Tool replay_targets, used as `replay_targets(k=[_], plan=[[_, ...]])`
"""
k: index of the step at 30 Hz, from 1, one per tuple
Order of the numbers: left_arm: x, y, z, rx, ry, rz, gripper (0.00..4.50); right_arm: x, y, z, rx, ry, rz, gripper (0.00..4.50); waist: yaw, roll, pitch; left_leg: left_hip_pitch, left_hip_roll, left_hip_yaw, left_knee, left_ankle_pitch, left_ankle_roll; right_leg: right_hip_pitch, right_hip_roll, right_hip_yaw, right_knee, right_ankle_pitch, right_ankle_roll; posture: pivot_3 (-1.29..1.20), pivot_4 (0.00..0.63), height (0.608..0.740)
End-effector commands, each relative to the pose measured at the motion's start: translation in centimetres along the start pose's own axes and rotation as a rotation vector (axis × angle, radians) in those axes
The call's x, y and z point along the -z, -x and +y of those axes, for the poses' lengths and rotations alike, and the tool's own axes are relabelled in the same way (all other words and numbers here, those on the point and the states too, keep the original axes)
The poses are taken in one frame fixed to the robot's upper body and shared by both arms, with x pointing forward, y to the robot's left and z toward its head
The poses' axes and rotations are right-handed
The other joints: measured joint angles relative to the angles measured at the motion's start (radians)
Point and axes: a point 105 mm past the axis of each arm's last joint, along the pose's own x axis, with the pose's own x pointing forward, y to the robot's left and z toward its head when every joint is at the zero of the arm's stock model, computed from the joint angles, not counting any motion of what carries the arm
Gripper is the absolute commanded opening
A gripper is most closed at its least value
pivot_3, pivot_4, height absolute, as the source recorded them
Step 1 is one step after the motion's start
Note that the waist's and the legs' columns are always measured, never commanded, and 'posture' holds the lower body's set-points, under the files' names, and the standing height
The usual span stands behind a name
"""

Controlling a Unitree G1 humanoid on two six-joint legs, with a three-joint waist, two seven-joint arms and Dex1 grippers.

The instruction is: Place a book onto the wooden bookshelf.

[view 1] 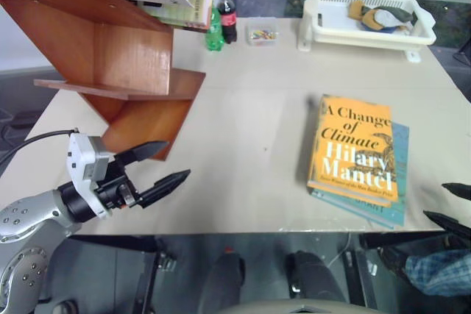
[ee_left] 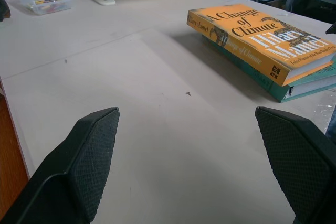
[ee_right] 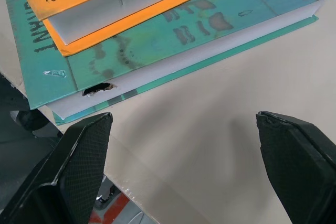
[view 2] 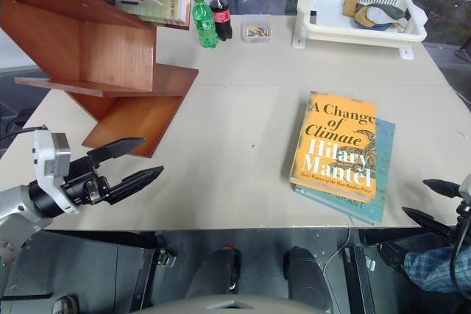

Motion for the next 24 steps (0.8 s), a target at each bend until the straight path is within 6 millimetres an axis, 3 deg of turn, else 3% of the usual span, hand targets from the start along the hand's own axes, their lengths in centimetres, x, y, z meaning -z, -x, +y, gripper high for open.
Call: replay_targets(k=[1, 15, 22, 24], plan=[[-1.0, 0.0, -0.2, 0.026, -0.044, -0.009, 4.44, -0.5, 0.2, -0.4, 0.008, 0.041, -0.008, 4.50, 0.000, 0.000, 0.000, 0.000, 0.000, 0.000, 0.000, 0.000, 0.000, 0.000, 0.000, 0.000, 0.000, 0.000, 0.000, 0.00, 0.150, 0.740], [-1.5, -2.0, -1.3, 0.123, -0.022, -0.047, 4.44, -0.4, -1.3, -0.6, 0.053, 0.089, -0.025, 4.50, -0.001, 0.000, 0.000, 0.002, 0.001, 0.005, 0.000, -0.001, 0.001, 0.000, 0.001, 0.005, 0.000, 0.000, 0.000, 0.00, 0.150, 0.740], [-2.3, -3.7, -1.7, 0.123, 0.089, -0.051, 4.44, -0.9, -2.0, -1.2, 0.108, 0.079, -0.026, 4.50, -0.001, 0.000, 0.000, 0.002, 0.001, 0.005, 0.000, -0.001, 0.001, 0.000, 0.001, 0.005, 0.000, 0.000, 0.000, 0.00, 0.150, 0.740], [-2.3, -3.9, -1.9, 0.144, 0.133, -0.038, 4.50, -1.2, -2.0, -1.8, 0.137, 0.080, -0.025, 3.99, -0.002, 0.000, 0.000, 0.002, 0.001, 0.005, 0.000, -0.001, 0.001, 0.000, 0.001, 0.005, 0.001, 0.000, 0.000, 0.00, 0.150, 0.740]])
